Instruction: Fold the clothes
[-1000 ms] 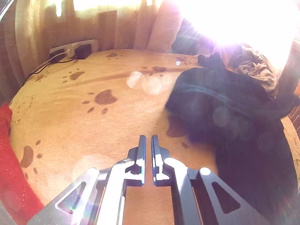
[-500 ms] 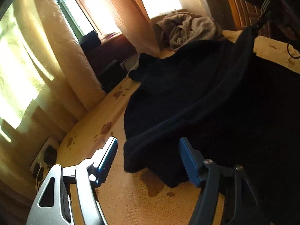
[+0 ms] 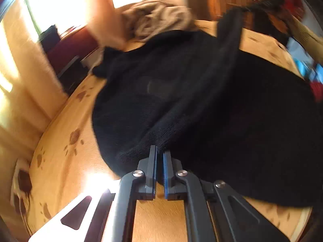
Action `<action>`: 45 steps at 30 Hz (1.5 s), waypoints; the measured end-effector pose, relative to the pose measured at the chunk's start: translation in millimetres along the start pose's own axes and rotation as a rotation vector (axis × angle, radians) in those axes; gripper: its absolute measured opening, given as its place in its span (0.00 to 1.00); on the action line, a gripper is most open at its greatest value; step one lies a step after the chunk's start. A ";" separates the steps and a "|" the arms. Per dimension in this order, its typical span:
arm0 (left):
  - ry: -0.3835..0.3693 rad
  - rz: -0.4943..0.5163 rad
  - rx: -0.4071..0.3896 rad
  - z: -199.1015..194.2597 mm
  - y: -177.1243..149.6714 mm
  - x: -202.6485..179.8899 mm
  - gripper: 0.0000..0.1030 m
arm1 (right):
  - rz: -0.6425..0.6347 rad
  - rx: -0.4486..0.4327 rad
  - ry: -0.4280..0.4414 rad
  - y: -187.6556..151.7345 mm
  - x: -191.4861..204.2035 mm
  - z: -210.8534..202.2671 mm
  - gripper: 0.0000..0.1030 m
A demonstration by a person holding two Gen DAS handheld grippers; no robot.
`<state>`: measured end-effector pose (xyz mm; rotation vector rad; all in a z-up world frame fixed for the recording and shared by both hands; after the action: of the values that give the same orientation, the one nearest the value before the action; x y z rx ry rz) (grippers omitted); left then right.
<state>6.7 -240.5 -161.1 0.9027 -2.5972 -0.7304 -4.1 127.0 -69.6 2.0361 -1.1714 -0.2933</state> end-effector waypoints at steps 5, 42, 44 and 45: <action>0.016 0.013 -0.039 -34.4 -9.9 10.0 0.06 | -0.078 -0.054 0.116 2.8 40.1 -39.9 0.04; 0.156 -0.378 -0.207 -17.3 18.3 104.2 0.75 | -0.258 0.147 -0.190 -17.3 -17.1 144.4 0.08; 0.164 -0.393 -0.205 -22.1 5.1 104.8 0.78 | -0.291 0.160 -0.213 -16.6 -13.9 144.8 0.09; 0.164 -0.411 -0.194 -21.7 -2.4 105.2 0.78 | -0.308 0.164 -0.240 -16.5 -11.8 142.8 0.10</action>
<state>-62.7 -317.5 -133.2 1.3872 -2.1762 -0.9465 -75.5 70.6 -181.5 2.3790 -1.0457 -0.6254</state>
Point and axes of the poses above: each gripper's, at about its wrist camera, not at the fingertips, and z roughly the way its jaws point, x to its left, y to its top, the point moved 9 cm from there along z, roughly the way its jaws point, and after that the axes turned 11 degrees about -z, right-handed, at the moved point
